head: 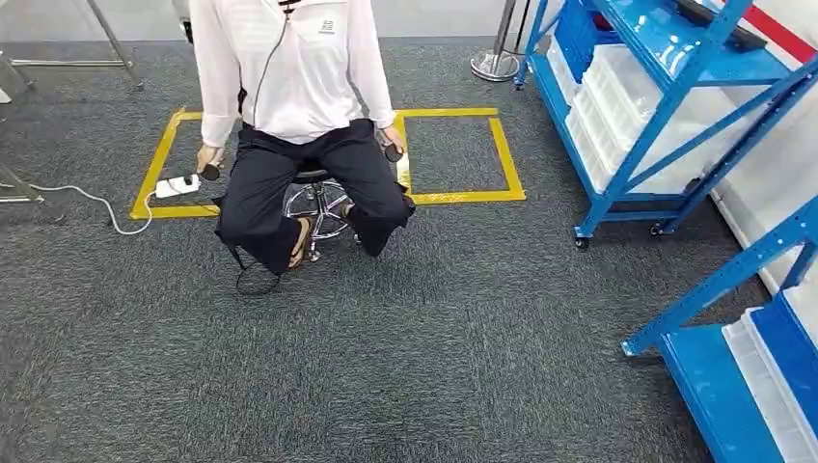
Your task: Take the parts from the cabinet and place them on the table.
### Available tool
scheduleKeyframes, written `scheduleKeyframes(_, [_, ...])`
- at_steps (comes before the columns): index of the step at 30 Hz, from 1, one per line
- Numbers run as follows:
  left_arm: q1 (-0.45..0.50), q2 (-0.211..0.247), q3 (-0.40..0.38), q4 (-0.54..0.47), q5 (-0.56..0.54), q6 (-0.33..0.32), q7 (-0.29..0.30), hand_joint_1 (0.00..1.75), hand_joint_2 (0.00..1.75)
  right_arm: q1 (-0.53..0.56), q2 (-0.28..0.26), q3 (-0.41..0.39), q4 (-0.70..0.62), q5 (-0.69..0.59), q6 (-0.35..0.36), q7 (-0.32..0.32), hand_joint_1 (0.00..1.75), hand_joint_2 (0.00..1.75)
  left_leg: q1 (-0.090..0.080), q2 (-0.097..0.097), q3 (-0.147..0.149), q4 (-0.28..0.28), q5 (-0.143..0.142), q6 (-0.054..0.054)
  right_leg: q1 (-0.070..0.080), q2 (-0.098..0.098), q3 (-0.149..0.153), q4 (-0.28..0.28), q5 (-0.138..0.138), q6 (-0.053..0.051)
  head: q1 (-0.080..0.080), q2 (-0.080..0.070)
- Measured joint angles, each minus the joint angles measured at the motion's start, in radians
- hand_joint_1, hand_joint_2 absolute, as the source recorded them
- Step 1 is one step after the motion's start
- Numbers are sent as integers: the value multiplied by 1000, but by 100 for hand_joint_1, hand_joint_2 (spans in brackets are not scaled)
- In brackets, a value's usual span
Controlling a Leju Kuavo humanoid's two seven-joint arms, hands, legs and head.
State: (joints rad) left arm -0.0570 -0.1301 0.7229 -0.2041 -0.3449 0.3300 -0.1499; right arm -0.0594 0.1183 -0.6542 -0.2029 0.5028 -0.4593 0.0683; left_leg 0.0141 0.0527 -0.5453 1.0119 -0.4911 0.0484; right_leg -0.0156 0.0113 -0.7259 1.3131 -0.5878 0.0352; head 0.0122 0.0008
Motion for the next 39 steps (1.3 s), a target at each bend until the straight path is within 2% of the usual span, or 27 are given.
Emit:
scheduleKeyframes(2, [-1, -1, 1, 0, 0, 3, 0, 0, 0, 3, 0, 0, 0, 2, 0, 0, 0, 0, 0, 22, 3, 0, -3, -4, -3, -14, 75, -142, 56, 19, 1, 0])
scheduleKeyframes(3, [-1, -2, 1, 0, 0, 4, 1, 0, 0, 1, -1, 0, 0, 3, -1, 0, 0, 0, 0, 35, 7, 0, -5, -8, -5, -41, 133, -248, 88, 26, 0, 0])
scheduleKeyframes(4, [0, -2, 2, 0, 0, 5, 2, 0, 0, -3, 0, 0, 0, 3, -2, 0, 0, 0, -4, 44, 11, 1, -9, -14, -5, -93, 156, -300, 102, 17, 0, 0])
scheduleKeyframes(5, [3, -2, 3, 0, 0, 6, 4, 0, 0, -6, 0, 0, 0, 4, -2, 2, 0, 0, -8, 54, 15, 2, -17, -25, 11, -105, 162, -302, 113, 15, -1, 0])
scheduleKeyframes(6, [3, -2, 4, 0, 0, 6, 9, 0, 0, -8, 1, 0, 0, 7, -3, 2, 0, 0, -7, 62, 21, 2, -20, -31, 7, -87, 154, -301, 115, 1, -4, 0])
scheduleKeyframes(8, [-3, -5, 4, 0, -3, 7, 15, 0, 0, -3, -2, 0, 0, 9, -5, 5, 0, 0, -2, 88, 35, -6, -22, -42, 16, -63, 153, -303, 116, -11, -2, 0])
scheduleKeyframes(9, [-4, -6, 4, 0, -7, 7, 14, 0, 0, -3, -2, 0, 0, 9, -5, 5, 0, 0, 5, 77, 34, 1, -30, -51, -4, -49, 173, -312, 125, -23, -2, 0])
scheduleKeyframes(10, [-5, -4, 5, 0, -9, 7, 14, 0, 0, 0, -2, 0, 0, 9, -6, 2, 0, 0, 6, 19, 27, 29, -52, -55, -6, -40, 171, -312, 127, -28, -9, 0])
scheduleKeyframes(11, [-4, -5, 4, 0, -10, 6, 14, 0, 0, -1, -4, -1, -1, 9, -8, 1, 0, 0, 7, -20, 1, 87, -93, -54, -6, -31, 170, -312, 129, -39, -12, 0])
scheduleKeyframes(13, [4, -5, 7, 0, -8, 10, 14, 0, 0, -5, -3, 0, -1, 11, -10, -8, 0, 0, 7, -51, -76, 249, -169, -55, 1, -5, 169, -312, 129, -50, -11, 0])
scheduleKeyframes(14, [6, -5, 9, 0, -6, 15, 14, 0, 0, -4, -2, 0, -1, 12, -10, -13, 0, 0, 7, -55, -107, 306, -185, -56, 3, 11, 169, -312, 129, -50, -11, 0])
scheduleKeyframes(15, [5, -5, 10, 0, 0, 18, 14, 0, 0, -4, -2, 0, -1, 13, -11, -13, 0, 0, 7, -56, -120, 320, -175, -56, 3, 26, 170, -312, 129, -50, -11, 0])
scheduleKeyframes(16, [4, -5, 12, 0, 0, 20, 14, 0, 0, -3, -2, 0, -1, 15, -11, -13, 0, 0, 9, -56, -110, 283, -137, -56, 3, 42, 172, -311, 129, -49, -12, 0])
scheduleKeyframes(18, [3, -4, 16, 0, 0, 20, 14, 0, 0, -4, 0, 0, -1, 18, -13, -13, 0, 0, 15, -70, -48, 136, -46, -54, 2, 71, 175, -308, 129, -49, -12, 0])
scheduleKeyframes(19, [3, -4, 18, 0, 0, 19, 13, 0, 0, -5, 2, -1, -1, 19, -13, -13, 0, 0, 19, -113, -20, 69, -17, -53, 2, 82, 172, -305, 129, -48, -12, 0])
scheduleKeyframes(20, [3, -4, 19, 0, 0, 18, 13, 0, 0, -10, 3, 0, -1, 21, -14, -13, 0, 0, 19, -148, -8, 16, -10, -51, 17, 96, 161, -289, 122, -38, -11, 0])
scheduleKeyframes(22, [0, -4, 22, 0, 0, 18, 13, 0, 0, -7, 3, 0, -1, 21, -16, -13, 0, 0, 10, -121, -10, 26, -15, -39, 14, 117, 145, -298, 124, -23, -11, 0])
scheduleKeyframes(24, [-6, -5, 24, 0, 0, 16, 13, 0, 0, -2, 3, -1, 0, 21, -18, -10, 0, 0, 9, -98, -5, 15, -5, -20, 11, 137, 142, -300, 126, -7, -9, 0])
scheduleKeyframes(25, [-9, -7, 24, 0, 0, 14, 13, 0, 0, 0, 2, -2, 0, 21, -19, -8, 0, 0, 10, -84, 0, 6, 2, -10, 8, 84, 137, -273, 116, -10, -9, 0])
scheduleKeyframes(26, [-7, -6, 24, 0, -1, 12, 13, 0, 0, -3, 3, -3, -1, 21, -22, -7, 0, 0, 10, -71, 1, 4, 3, -3, 11, 38, 110, -223, 84, -15, -4, 0])
scheduleKeyframes(28, [-4, -5, 24, 0, -8, 3, 13, 0, 0, -8, 4, -8, -1, 16, -25, -5, 0, 0, 4, -39, 1, 4, 1, 0, 4, 8, 30, -74, 17, -21, 3, 0])
scheduleKeyframes(30, [-3, -3, 24, 0, -12, -5, 13, 0, 0, -6, 5, -15, -1, 9, -28, -4, 0, 0, 2, -13, -1, 5, -1, -2, -2, 2, -11, 7, 0, -10, 3, 0])
scheduleKeyframes(31, [-4, -3, 24, 0, -15, -7, 13, 0, 0, -3, 5, -17, -1, 5, -32, -4, 0, 0, 3, -1, 1, 5, -4, -4, -5, -1, 4, -21, 16, 1, 3, 0])
scheduleKeyframes(33, [-4, -3, 24, 0, -21, -16, 14, 0, 0, 0, 4, -23, -1, 2, -36, -3, 0, 0, 5, 21, 7, 5, -9, -12, -11, -24, 97, -197, 83, 25, 4, 0])
scheduleKeyframes(34, [-4, -3, 24, 0, -21, -18, 14, 0, 0, -1, 5, -24, -1, 1, -36, -3, 0, 0, 3, 31, 13, 6, -13, -18, -14, -68, 144, -284, 108, 28, 5, 0])
scheduleKeyframes(35, [-4, 0, 24, 0, -23, -18, 15, 0, 0, -3, 7, -24, -1, 1, -36, -3, 0, 0, -3, 39, 20, 5, -19, -26, -4, -100, 143, -284, 116, 19, 5, 0])
scheduleKeyframes(39, [-14, -2, 23, -1, -26, -24, 18, 0, 0, -3, 6, -31, -1, 0, -39, -5, 0, 0, 2, 77, 47, -5, -35, -52, 6, -53, 146, -295, 117, -13, 4, 0])
